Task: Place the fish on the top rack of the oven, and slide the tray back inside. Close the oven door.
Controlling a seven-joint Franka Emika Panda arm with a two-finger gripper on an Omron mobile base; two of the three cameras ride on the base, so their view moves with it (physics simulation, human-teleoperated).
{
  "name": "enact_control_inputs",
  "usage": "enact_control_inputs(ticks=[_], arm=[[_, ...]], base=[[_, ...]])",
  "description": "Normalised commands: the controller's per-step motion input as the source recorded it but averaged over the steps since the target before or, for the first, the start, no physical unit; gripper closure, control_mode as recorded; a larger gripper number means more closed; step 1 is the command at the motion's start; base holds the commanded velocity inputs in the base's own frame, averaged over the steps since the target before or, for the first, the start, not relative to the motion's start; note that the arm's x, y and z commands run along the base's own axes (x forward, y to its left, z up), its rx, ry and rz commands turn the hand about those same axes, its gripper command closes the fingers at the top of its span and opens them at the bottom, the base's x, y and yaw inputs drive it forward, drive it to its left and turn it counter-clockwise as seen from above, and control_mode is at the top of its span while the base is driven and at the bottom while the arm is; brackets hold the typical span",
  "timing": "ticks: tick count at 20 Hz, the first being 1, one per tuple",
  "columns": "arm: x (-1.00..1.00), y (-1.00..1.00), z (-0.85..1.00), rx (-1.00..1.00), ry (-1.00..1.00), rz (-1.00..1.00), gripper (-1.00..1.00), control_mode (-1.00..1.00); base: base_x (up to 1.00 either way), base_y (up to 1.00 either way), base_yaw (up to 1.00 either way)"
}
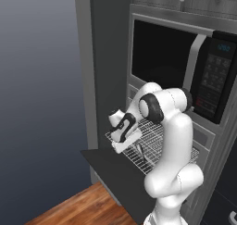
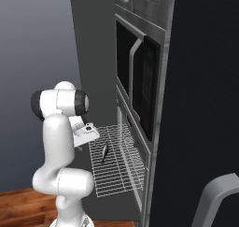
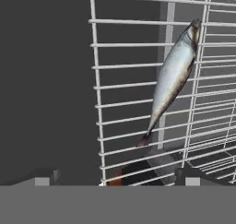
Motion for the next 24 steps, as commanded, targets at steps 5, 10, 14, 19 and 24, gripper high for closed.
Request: enact_control_inputs(ticks=[5, 10, 14, 19, 24], arm=[[-0.06, 0.48, -0.18, 0.08, 0.0, 0.02, -1.0, -1.0], [0.0, 0.2, -0.68, 0.0, 0.0, 0.06, -1.0, -1.0], [0.0, 0.34, -0.61, 0.0, 0.0, 0.05, -1.0, -1.0], [0.0, 0.21, -0.05, 0.06, 0.0, 0.01, -1.0, -1.0], [0.1, 0.0, -0.32, 0.05, 0.02, 0.01, -1.0, -1.0]], base=[[0.0, 0.0, 0.0], [0.0, 0.0, 0.0], [0.0, 0.0, 0.0], [0.0, 0.0, 0.0], [0.0, 0.0, 0.0]])
